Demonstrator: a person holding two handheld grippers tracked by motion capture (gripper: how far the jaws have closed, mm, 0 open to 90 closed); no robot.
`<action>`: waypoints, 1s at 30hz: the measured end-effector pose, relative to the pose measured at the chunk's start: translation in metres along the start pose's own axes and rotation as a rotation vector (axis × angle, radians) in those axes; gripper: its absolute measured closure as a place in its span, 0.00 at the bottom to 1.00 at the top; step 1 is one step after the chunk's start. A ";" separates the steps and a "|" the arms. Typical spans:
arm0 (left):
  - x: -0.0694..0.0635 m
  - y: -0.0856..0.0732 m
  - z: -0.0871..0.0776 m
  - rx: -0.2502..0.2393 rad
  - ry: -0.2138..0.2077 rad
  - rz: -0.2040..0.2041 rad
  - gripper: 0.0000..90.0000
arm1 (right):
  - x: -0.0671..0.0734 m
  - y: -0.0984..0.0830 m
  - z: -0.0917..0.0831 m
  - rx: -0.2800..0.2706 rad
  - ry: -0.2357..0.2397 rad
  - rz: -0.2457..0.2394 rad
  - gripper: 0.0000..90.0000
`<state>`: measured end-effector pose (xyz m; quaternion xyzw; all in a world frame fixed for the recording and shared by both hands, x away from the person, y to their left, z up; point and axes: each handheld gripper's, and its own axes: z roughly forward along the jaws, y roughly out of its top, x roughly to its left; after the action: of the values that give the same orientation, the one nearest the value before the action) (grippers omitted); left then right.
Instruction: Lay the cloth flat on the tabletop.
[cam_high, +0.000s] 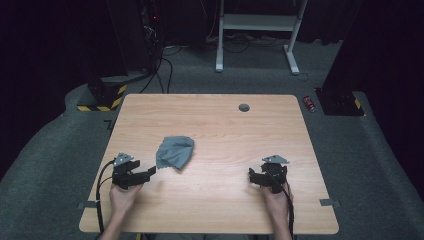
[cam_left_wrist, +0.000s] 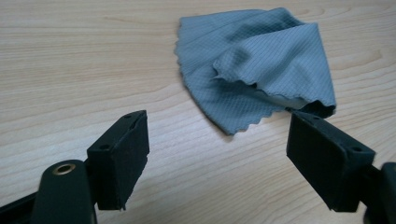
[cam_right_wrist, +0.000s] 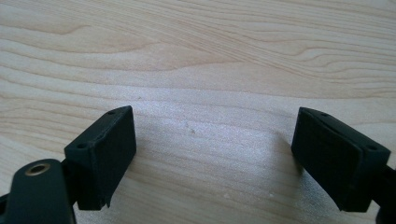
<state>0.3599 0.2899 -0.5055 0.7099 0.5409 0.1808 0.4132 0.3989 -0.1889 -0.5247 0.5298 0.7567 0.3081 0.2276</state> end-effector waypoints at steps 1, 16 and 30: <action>-0.001 0.001 0.001 -0.001 -0.004 0.001 0.24 | 0.000 0.000 0.000 0.000 0.000 0.000 0.15; -0.017 0.019 0.012 0.010 -0.033 0.043 0.25 | 0.000 0.000 0.000 0.000 0.000 -0.001 0.15; -0.035 0.045 0.024 0.014 -0.051 0.088 0.25 | 0.000 0.000 0.000 -0.001 -0.002 0.004 0.16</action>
<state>0.3927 0.2448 -0.4780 0.7403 0.4998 0.1766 0.4135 0.3990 -0.1888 -0.5247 0.5314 0.7554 0.3082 0.2281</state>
